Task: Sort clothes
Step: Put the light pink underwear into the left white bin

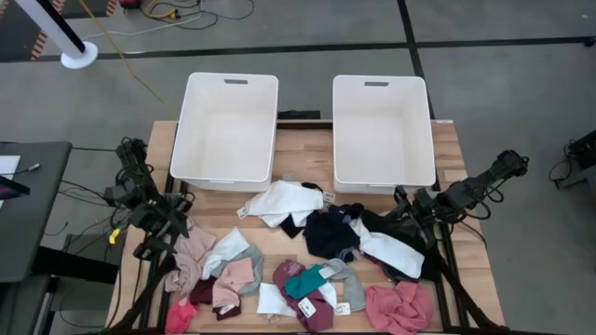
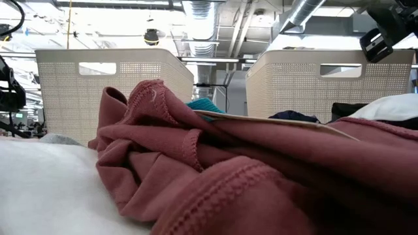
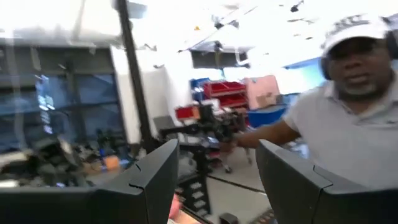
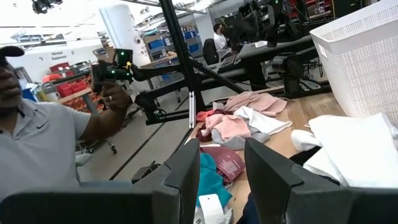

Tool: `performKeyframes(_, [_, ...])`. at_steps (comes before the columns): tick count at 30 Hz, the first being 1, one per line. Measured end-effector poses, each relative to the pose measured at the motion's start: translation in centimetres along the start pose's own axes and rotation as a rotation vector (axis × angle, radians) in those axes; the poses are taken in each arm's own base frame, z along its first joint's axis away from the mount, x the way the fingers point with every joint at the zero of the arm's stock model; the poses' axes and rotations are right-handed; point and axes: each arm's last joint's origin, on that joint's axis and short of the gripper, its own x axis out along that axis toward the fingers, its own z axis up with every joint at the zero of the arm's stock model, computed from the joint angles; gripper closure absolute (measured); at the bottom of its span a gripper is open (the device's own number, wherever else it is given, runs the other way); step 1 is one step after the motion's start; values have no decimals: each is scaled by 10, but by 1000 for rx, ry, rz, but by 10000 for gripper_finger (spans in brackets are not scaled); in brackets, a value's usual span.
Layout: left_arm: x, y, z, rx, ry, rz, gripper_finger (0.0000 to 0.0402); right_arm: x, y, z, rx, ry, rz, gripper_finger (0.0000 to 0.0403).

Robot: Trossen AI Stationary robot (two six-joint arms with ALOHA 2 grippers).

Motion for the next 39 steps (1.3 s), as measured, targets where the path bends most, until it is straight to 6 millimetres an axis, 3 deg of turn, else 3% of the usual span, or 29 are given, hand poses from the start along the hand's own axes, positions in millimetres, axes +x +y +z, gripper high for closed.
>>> performKeyframes(5, [7,6,17,45,60,110,194,0,0,0,14,-1,-2,259])
performKeyframes(9, [26,9,40,84,142,152,194,0,-1,0,16,-2,-6,259])
performKeyframes(18, [104,-5,76,228,638,298,194,0,-4,-2,9,25,-39,259])
performKeyframes(24, [154,-12,94,236,852,376,194,0,-4,-4,4,43,-44,259])
performKeyframes(30, [183,-10,94,134,1015,410,194,0,-5,-5,2,50,-46,259])
performKeyframes(39, [189,-11,61,-152,1319,446,194,0,-5,-5,14,50,-47,259])
